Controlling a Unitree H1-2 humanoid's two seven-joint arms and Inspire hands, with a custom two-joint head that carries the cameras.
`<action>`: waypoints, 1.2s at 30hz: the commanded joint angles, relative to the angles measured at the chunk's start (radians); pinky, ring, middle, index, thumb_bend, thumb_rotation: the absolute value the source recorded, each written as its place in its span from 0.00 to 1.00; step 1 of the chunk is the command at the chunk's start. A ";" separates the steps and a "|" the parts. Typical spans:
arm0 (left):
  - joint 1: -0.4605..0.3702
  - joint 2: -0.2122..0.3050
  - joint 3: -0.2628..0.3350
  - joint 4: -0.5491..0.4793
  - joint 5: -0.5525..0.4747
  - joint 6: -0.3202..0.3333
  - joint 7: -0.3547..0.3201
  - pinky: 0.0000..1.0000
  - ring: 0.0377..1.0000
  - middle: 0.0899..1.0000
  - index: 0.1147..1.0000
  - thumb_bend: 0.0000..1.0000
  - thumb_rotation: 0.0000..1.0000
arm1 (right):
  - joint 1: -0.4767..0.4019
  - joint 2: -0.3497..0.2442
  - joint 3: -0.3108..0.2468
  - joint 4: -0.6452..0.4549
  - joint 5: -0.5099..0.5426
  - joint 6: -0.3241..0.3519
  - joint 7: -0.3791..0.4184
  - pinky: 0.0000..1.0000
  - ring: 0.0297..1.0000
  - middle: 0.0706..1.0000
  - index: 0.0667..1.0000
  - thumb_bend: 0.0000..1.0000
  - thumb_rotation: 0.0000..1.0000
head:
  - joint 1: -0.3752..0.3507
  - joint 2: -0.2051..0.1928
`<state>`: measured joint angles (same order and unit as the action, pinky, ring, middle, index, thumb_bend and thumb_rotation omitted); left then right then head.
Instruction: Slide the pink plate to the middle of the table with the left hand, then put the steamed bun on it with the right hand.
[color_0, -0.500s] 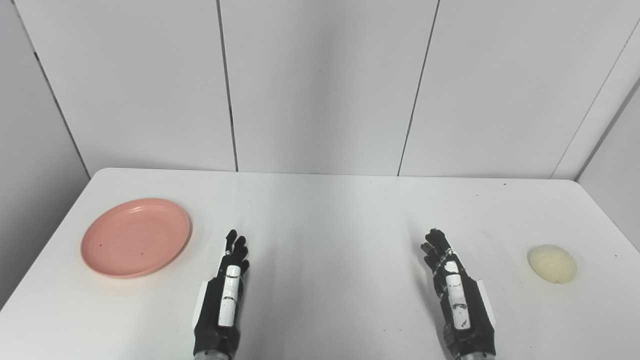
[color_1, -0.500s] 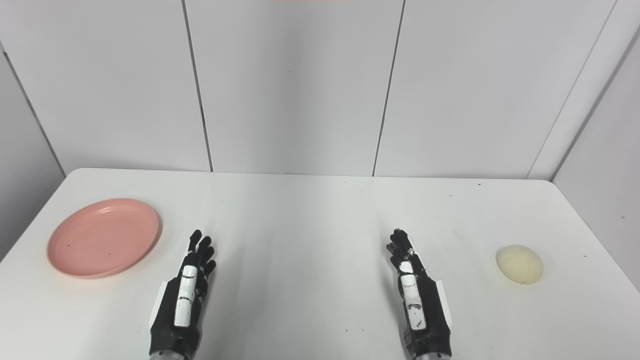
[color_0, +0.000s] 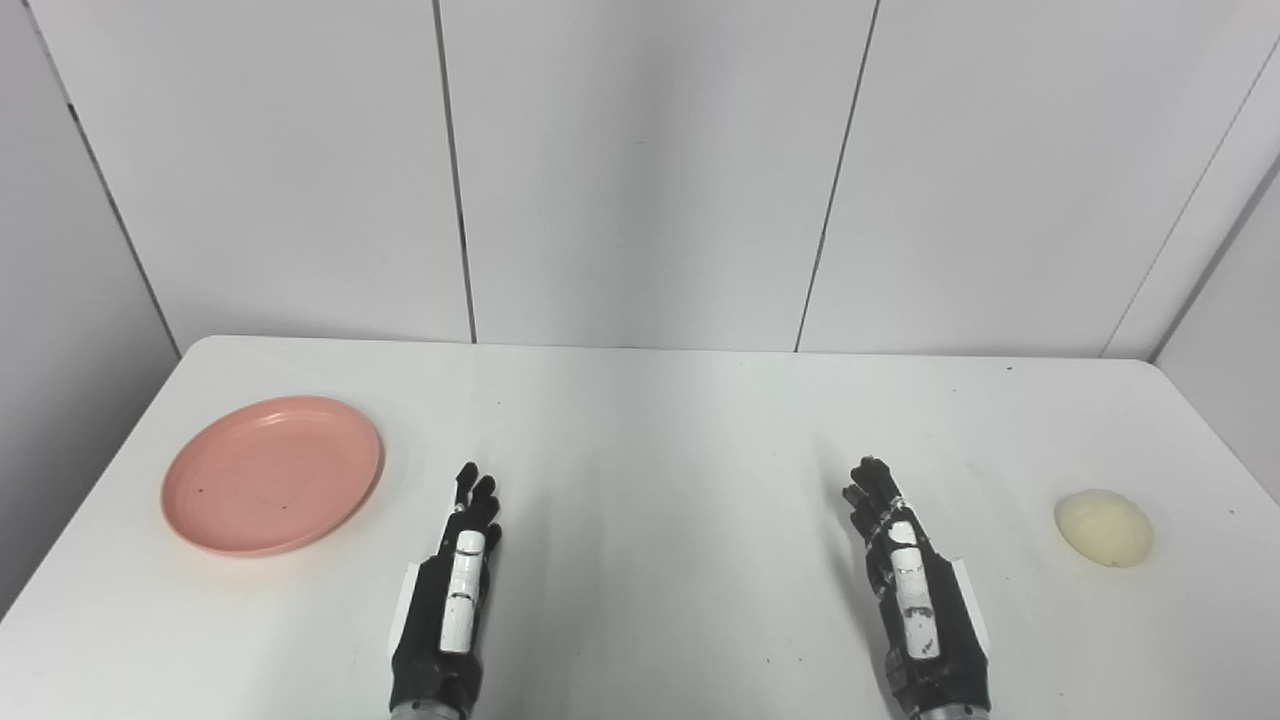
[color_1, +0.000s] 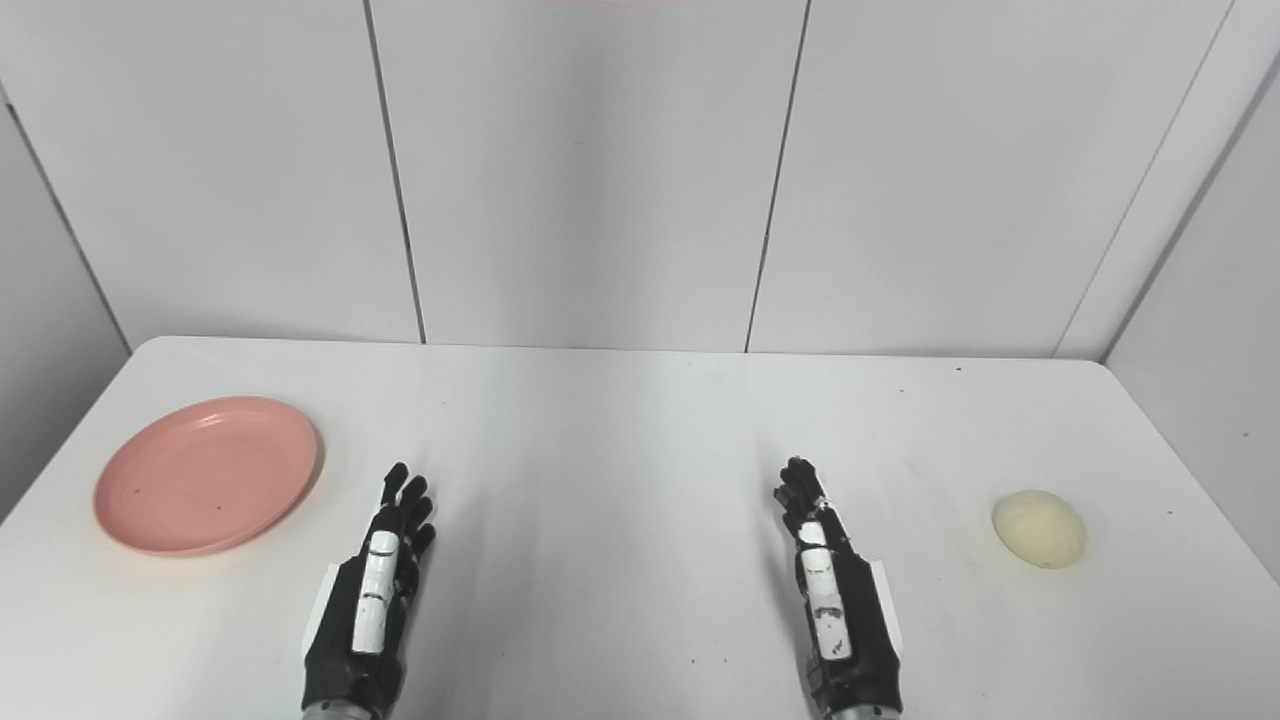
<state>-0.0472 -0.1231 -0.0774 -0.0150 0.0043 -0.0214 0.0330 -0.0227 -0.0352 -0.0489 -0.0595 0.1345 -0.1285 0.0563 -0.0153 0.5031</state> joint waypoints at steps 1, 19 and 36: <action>-0.024 -0.008 -0.007 -0.013 0.003 -0.004 -0.004 1.00 1.00 1.00 1.00 0.64 0.98 | 0.021 0.000 0.001 0.041 0.001 -0.007 0.007 0.99 0.94 0.93 0.91 0.76 0.93 | 0.001 0.001; -0.016 -0.009 -0.013 -0.022 0.003 0.007 -0.005 1.00 1.00 1.00 1.00 0.63 0.97 | 0.025 -0.002 0.008 0.041 -0.008 -0.020 0.007 0.99 0.93 0.92 0.90 0.77 0.93 | -0.003 -0.007; -0.019 -0.039 -0.039 0.060 0.048 -0.069 0.015 1.00 0.99 1.00 1.00 0.62 0.94 | 0.028 -0.039 -0.014 0.096 0.025 -0.061 0.036 1.00 0.93 0.93 0.92 0.75 0.95 | 0.165 -0.100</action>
<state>-0.0601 -0.1428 -0.1012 0.0258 0.0357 -0.0511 0.0379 -0.0305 -0.0580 -0.0485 -0.0387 0.1495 -0.1411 0.0725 0.1227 0.4172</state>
